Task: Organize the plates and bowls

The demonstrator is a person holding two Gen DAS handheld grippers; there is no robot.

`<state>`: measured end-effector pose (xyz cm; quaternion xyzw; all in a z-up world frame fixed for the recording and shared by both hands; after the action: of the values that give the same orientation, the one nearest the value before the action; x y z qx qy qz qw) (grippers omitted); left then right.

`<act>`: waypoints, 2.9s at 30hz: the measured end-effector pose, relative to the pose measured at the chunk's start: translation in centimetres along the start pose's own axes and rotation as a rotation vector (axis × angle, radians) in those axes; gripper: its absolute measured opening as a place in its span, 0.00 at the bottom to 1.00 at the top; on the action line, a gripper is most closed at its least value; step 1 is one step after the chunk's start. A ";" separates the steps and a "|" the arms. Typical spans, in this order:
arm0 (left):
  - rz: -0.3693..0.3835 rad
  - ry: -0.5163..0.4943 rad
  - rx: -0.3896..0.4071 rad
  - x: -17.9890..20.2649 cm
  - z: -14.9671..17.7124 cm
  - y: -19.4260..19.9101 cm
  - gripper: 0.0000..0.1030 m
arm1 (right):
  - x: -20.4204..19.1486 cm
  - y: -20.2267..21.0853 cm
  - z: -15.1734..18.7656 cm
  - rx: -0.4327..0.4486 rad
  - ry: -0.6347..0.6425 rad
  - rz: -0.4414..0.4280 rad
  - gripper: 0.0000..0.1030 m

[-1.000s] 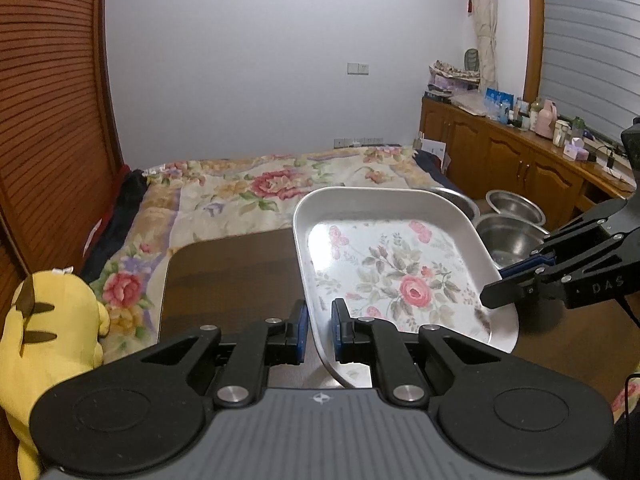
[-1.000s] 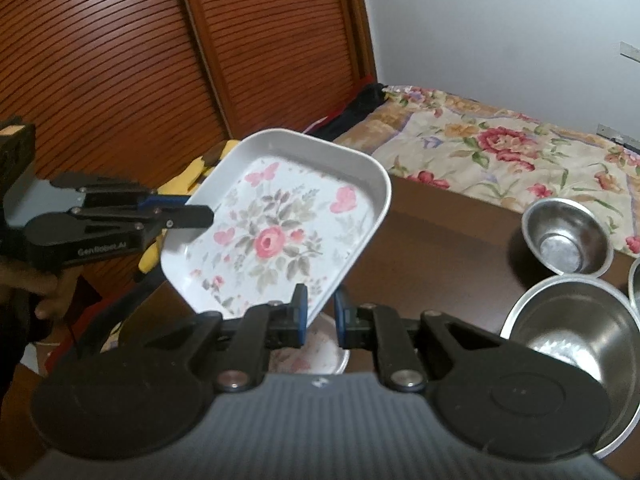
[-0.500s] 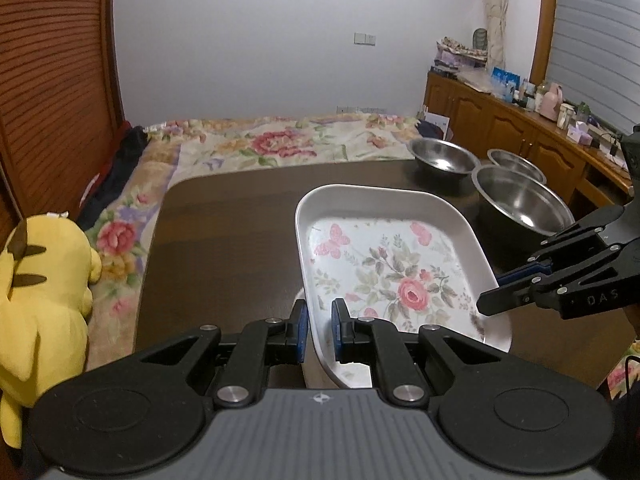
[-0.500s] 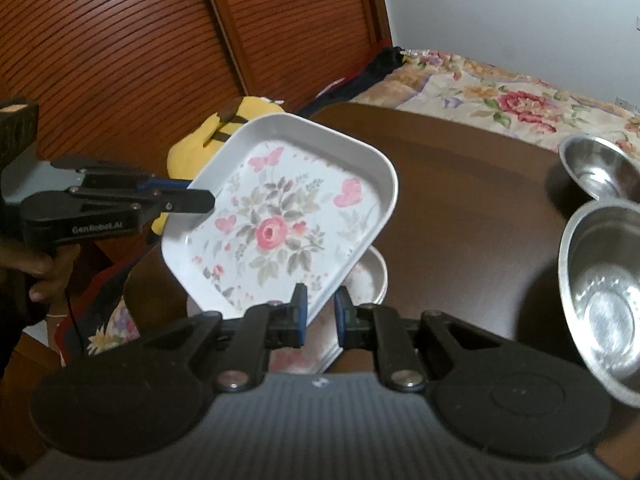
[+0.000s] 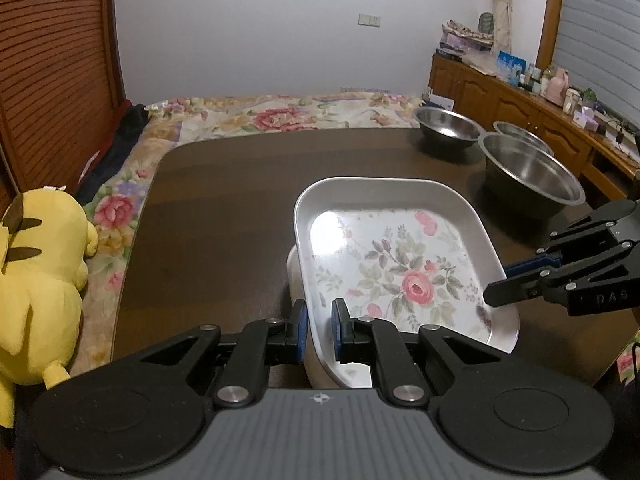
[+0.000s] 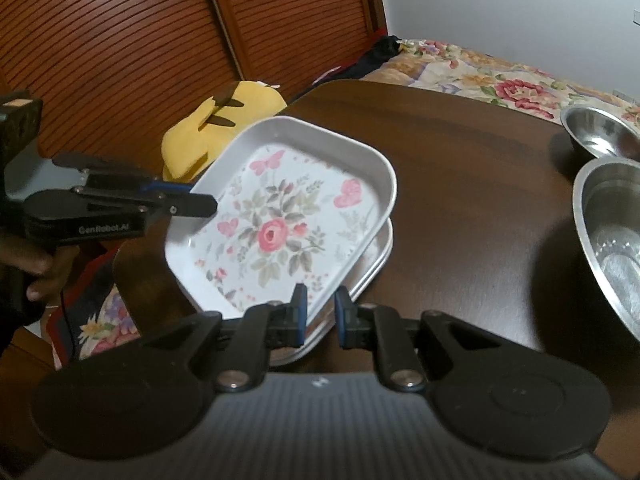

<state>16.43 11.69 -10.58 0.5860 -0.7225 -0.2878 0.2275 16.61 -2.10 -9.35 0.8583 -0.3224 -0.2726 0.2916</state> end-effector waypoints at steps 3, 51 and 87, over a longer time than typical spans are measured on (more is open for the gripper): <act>-0.002 0.000 -0.001 0.1 0.2 -0.2 0.14 | 0.2 -0.2 0.0 0.005 -0.002 0.007 0.15; -0.052 0.083 0.139 0.5 -2.1 -0.1 0.46 | 1.2 2.6 -0.1 0.399 -0.053 0.089 0.19; 0.160 -0.032 0.234 18.6 -10.6 -6.6 0.86 | 19.0 12.5 1.7 0.639 -0.155 0.513 0.86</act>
<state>24.36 -9.09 -7.51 0.5445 -0.7990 -0.1918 0.1684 22.75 -23.97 -7.35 0.7744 -0.6152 -0.1409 0.0440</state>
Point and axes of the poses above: each gripper's, at about its wrist camera, not at the fingertips, and y roughly against the way its jaws point, x to its right, z to its underside, the point moved 10 cm from there along -y, roughly the way its jaws point, and after that the axes turned 4 degrees about -z, right-handed, at the moved point
